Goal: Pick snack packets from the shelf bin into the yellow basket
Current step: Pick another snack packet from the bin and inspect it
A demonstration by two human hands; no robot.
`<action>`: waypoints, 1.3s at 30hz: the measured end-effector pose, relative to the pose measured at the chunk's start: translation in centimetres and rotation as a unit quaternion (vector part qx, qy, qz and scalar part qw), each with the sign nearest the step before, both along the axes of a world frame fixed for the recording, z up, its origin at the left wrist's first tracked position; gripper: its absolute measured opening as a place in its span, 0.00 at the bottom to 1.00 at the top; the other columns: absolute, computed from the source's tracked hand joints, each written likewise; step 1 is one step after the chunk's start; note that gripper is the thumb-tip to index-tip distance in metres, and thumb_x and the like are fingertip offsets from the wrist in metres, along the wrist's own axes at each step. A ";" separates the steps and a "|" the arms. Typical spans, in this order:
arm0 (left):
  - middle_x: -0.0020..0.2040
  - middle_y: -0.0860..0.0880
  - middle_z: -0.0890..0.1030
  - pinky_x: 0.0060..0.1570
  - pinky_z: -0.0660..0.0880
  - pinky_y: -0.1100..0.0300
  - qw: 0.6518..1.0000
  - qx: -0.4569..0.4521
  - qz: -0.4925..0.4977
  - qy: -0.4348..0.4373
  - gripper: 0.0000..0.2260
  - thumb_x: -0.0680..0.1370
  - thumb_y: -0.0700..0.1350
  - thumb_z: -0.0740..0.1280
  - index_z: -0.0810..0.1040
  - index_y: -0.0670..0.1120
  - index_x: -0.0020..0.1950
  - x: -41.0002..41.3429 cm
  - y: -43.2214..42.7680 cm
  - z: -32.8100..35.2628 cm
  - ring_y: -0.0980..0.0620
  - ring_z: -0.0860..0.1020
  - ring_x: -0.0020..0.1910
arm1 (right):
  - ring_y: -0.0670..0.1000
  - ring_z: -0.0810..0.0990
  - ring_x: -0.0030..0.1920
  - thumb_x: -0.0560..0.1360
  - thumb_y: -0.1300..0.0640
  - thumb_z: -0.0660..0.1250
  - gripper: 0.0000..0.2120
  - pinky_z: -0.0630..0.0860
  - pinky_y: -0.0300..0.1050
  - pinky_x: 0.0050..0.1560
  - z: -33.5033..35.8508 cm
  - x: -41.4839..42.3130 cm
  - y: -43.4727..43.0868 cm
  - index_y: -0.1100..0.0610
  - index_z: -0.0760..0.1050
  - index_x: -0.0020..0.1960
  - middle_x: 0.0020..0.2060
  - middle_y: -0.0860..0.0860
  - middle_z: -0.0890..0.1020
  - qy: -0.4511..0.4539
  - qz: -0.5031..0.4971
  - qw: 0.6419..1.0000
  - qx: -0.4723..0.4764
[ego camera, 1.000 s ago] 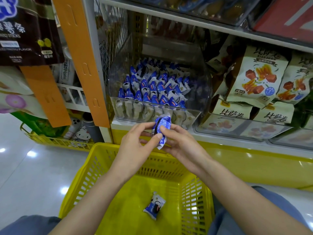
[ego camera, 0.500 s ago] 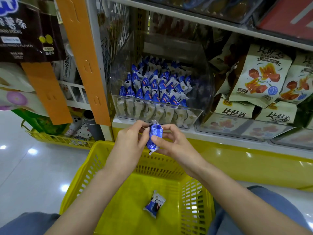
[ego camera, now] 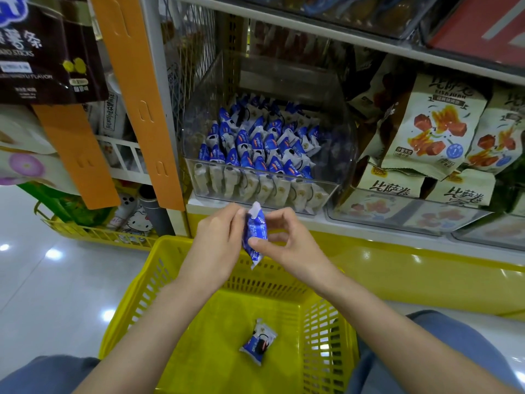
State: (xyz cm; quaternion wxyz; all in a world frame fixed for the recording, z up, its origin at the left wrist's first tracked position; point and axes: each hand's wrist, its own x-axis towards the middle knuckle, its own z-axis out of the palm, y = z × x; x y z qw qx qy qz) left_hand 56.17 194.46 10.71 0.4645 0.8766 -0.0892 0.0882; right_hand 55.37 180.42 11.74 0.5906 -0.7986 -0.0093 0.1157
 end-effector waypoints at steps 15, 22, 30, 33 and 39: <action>0.33 0.46 0.77 0.37 0.74 0.45 0.977 -0.181 -0.015 0.110 0.10 0.79 0.41 0.62 0.74 0.50 0.38 0.1 -1.0 0.3 0.45 0.75 0.34 | 0.49 0.77 0.39 0.74 0.57 0.68 0.03 0.75 0.51 0.43 -0.3 0.9 -0.7 0.55 0.75 0.43 0.39 0.58 0.81 -0.118 -0.062 0.990 -0.046; 0.33 0.47 0.73 0.29 0.69 0.68 0.952 -0.251 -0.005 0.174 0.10 0.80 0.41 0.59 0.72 0.39 0.41 0.3 -1.2 0.5 0.57 0.72 0.32 | 0.44 0.73 0.36 0.74 0.53 0.67 0.04 0.71 0.39 0.37 -0.1 0.8 -1.1 0.52 0.75 0.41 0.37 0.45 0.74 -0.299 -0.007 0.934 -0.194; 0.47 0.47 0.83 0.37 0.76 0.64 0.910 -0.350 -0.016 0.223 0.13 0.74 0.45 0.68 0.75 0.42 0.56 -0.2 -1.5 1.0 0.57 0.80 0.40 | 0.42 0.79 0.34 0.78 0.60 0.62 0.07 0.78 0.37 0.35 0.6 1.8 -1.5 0.57 0.73 0.40 0.37 0.54 0.80 -0.100 -0.174 0.975 0.098; 0.49 0.48 0.83 0.39 0.77 0.67 0.904 -0.385 0.012 0.185 0.10 0.75 0.43 0.67 0.76 0.43 0.56 0.0 -1.3 1.1 0.58 0.81 0.42 | 0.44 0.82 0.36 0.79 0.61 0.60 0.06 0.79 0.35 0.37 0.6 1.8 -1.6 0.61 0.72 0.44 0.40 0.56 0.81 -0.025 -0.176 0.964 0.198; 0.39 0.50 0.80 0.38 0.76 0.68 0.945 -0.305 0.059 0.098 0.03 0.77 0.42 0.65 0.78 0.46 0.44 0.1 -0.9 0.7 0.60 0.78 0.37 | 0.54 0.80 0.43 0.80 0.57 0.58 0.10 0.77 0.52 0.47 -0.6 1.5 -1.5 0.55 0.68 0.40 0.39 0.54 0.79 0.031 -0.080 0.994 -0.070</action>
